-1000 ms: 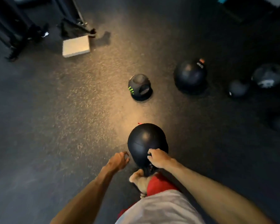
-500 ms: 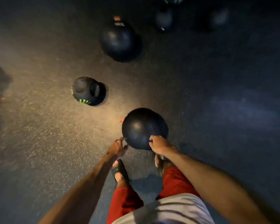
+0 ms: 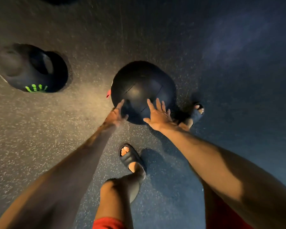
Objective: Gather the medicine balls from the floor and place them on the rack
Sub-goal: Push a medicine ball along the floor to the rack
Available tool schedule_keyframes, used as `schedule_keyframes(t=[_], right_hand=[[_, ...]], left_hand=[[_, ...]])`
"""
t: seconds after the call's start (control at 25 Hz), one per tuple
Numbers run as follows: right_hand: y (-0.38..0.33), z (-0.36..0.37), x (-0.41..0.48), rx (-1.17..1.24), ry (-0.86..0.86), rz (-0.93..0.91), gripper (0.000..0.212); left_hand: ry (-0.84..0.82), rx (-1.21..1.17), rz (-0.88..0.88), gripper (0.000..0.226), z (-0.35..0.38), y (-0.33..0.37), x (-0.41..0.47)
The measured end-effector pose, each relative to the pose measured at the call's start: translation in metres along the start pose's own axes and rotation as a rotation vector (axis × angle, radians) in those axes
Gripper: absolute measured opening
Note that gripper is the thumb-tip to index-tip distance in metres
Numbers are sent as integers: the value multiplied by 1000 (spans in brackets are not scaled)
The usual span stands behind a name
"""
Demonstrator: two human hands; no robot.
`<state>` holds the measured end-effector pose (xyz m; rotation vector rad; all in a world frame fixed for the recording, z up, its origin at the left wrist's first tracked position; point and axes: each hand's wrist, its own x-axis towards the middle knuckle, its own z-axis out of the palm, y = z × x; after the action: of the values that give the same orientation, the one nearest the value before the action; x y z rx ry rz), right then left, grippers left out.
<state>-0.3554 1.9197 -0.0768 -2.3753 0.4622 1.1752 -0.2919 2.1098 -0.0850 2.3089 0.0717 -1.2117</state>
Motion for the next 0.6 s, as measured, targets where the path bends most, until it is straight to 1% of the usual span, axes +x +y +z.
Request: schedule_keyframes(t=[0.04, 0.12, 0.2, 0.24, 0.32, 0.4, 0.48, 0.52, 0.6], right_hand=[[-1, 21, 16, -3, 16, -4, 100], [1, 58, 37, -5, 122, -13, 115], [7, 78, 49, 21, 294, -17, 121], [10, 81, 54, 44, 361, -17, 121], [23, 78, 64, 80, 457, -3, 115], [43, 66, 78, 157, 527, 7, 108], [66, 46, 95, 260, 568, -10, 104], [79, 33, 104, 312, 582, -30, 103], [105, 7, 123, 429, 597, -55, 100]], left_hand=[[4, -30, -8, 79, 10, -15, 19], [19, -63, 16, 92, 29, -40, 47], [47, -124, 137, 102, 42, -54, 61], [71, -102, 190, 104, 47, -58, 64], [135, 29, 254, 105, 56, -57, 65], [178, 72, 347, 109, 63, -51, 74], [233, 143, 466, 115, 63, -41, 92], [265, 189, 503, 116, 64, -32, 101], [311, 202, 536, 118, 67, -9, 121]])
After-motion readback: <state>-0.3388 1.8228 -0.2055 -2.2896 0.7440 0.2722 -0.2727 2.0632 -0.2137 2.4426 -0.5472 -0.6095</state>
